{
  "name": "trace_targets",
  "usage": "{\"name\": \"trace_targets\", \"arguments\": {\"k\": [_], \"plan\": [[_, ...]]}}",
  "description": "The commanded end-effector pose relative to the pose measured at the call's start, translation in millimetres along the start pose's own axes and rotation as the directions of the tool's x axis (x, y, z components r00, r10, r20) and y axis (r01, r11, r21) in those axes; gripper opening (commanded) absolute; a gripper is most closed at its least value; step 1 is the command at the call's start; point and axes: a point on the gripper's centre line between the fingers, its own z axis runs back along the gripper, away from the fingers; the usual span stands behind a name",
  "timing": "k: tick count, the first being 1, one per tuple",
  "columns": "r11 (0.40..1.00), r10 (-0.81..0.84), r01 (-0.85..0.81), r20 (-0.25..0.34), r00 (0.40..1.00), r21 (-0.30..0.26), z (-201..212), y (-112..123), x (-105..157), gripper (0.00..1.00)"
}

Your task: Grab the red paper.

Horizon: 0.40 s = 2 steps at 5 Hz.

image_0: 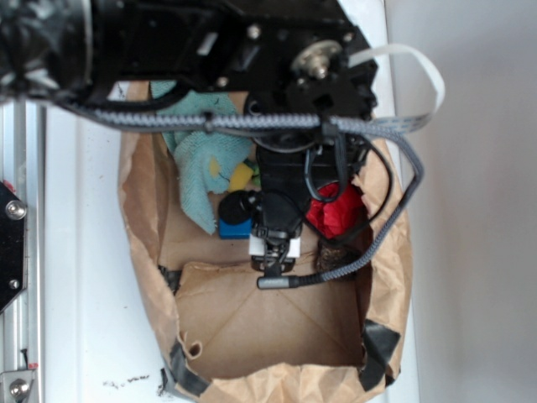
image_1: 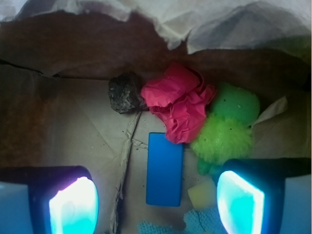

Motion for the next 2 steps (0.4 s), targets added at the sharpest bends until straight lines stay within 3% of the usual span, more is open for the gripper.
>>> {"name": "trace_targets", "arguments": {"k": [1, 2], "plan": [[0.981, -0.187, 0.176, 0.162, 0.969, 0.080, 0, -9, 1, 1.00], [0.965, -0.250, 0.231, 0.171, 0.953, 0.122, -14, -7, 0, 1.00]]}}
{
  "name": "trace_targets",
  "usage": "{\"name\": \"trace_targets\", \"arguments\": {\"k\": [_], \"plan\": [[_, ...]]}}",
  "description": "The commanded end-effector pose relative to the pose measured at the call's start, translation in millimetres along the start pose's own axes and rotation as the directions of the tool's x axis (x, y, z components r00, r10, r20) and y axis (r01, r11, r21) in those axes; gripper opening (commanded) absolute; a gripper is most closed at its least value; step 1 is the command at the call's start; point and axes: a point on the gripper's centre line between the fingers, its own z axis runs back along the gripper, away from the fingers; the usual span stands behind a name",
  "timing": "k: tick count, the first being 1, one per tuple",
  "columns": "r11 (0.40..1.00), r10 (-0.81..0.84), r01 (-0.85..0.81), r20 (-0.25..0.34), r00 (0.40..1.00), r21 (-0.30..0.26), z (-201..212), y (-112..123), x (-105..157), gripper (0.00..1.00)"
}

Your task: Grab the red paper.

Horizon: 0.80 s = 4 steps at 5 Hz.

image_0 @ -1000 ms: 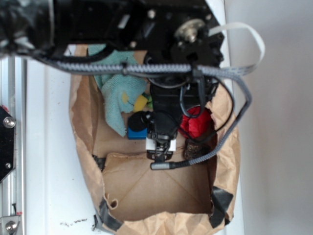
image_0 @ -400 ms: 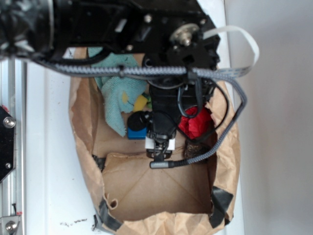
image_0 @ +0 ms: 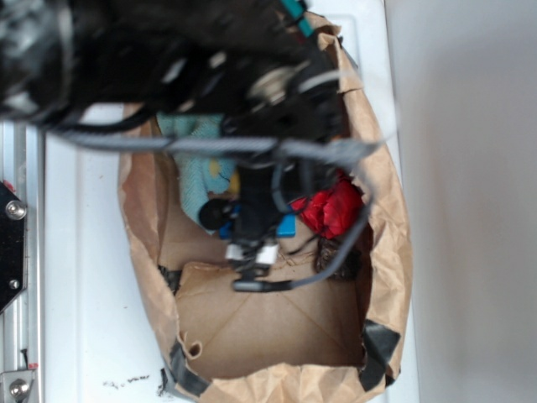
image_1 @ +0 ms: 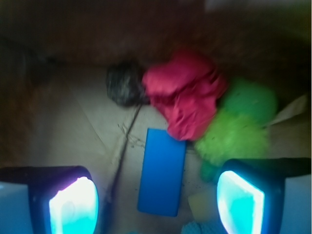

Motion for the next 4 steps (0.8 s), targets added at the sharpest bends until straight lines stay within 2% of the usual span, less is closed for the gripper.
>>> {"name": "trace_targets", "arguments": {"k": [1, 2, 3, 4], "plan": [[0.988, -0.110, 0.095, 0.126, 0.986, 0.124, -1, 2, 16, 1.00], [0.985, -0.081, 0.056, 0.149, 0.985, 0.165, -4, 8, 27, 1.00], [0.981, -0.024, -0.005, 0.145, 0.989, 0.196, -8, 25, 44, 1.00], [0.980, -0.012, -0.019, 0.152, 0.988, 0.197, -11, 29, 52, 1.00]]}}
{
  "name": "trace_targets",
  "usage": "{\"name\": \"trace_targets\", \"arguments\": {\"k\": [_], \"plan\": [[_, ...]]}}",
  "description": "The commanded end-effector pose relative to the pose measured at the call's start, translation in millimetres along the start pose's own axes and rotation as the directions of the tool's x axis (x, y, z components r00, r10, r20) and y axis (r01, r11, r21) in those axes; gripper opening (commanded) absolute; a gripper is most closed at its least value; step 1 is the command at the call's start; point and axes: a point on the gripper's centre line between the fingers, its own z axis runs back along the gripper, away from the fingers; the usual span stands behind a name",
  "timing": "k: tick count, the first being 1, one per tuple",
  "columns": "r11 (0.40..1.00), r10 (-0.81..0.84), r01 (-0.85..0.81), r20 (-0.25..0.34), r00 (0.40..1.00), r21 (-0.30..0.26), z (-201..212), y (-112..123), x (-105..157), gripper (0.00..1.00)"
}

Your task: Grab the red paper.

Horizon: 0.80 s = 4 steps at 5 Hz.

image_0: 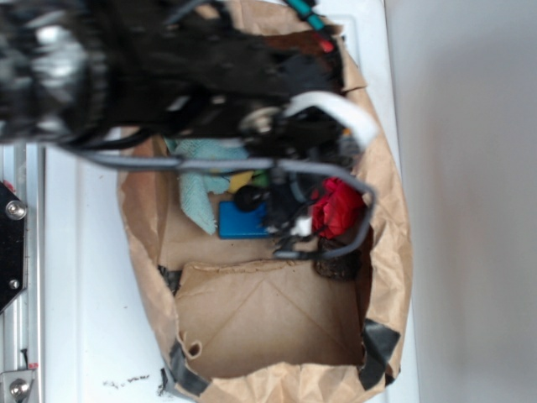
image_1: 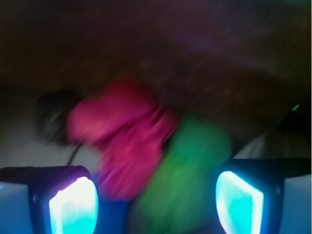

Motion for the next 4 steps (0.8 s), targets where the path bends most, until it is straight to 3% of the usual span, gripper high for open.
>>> {"name": "trace_targets", "arguments": {"k": [1, 2, 4], "plan": [[0.999, -0.029, 0.030, 0.061, 0.998, -0.027, 13, -7, 24, 1.00], [0.995, -0.053, 0.057, 0.056, 0.997, -0.085, 18, -16, 22, 1.00], [0.987, -0.137, 0.142, 0.071, 0.988, -0.080, 6, -35, 18, 1.00]]}}
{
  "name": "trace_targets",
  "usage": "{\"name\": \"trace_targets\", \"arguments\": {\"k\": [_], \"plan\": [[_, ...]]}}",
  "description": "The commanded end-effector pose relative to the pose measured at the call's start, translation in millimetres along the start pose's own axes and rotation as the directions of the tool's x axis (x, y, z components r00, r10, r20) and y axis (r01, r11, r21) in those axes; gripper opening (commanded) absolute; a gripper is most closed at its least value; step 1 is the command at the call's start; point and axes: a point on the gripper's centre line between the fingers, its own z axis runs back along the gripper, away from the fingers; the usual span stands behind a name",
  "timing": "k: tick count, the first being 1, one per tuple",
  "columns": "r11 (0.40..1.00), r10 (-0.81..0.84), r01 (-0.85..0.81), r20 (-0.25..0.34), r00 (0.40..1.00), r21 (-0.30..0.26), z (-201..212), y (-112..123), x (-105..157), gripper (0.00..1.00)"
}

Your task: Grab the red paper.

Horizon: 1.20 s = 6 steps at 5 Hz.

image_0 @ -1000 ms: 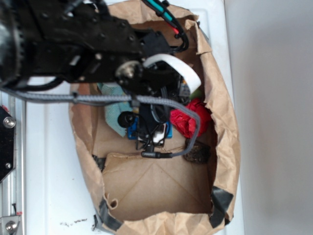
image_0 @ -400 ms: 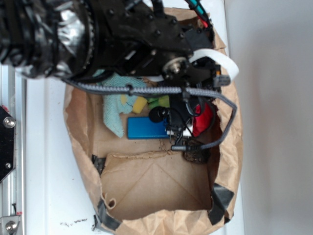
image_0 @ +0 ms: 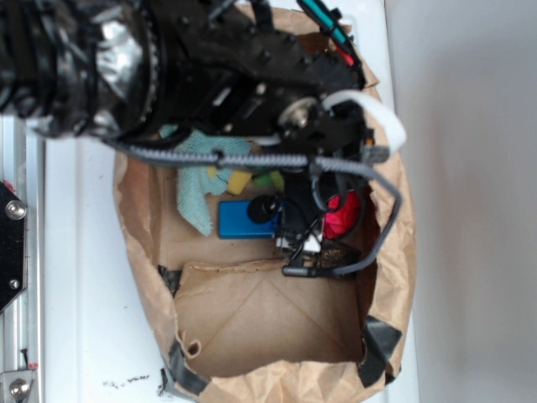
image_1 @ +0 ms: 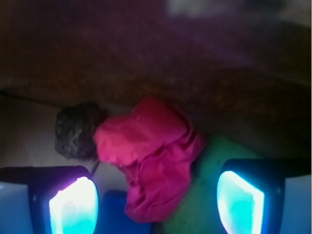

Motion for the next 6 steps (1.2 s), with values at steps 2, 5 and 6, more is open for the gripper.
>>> {"name": "trace_targets", "arguments": {"k": [2, 5, 6], "plan": [[0.988, -0.145, 0.142, 0.064, 0.987, 0.057, -7, -21, 18, 1.00], [0.992, -0.099, 0.094, 0.060, 0.993, 0.078, -18, -17, 20, 0.00], [0.992, -0.099, 0.094, 0.062, 0.993, 0.090, -20, -15, 18, 0.00]]}}
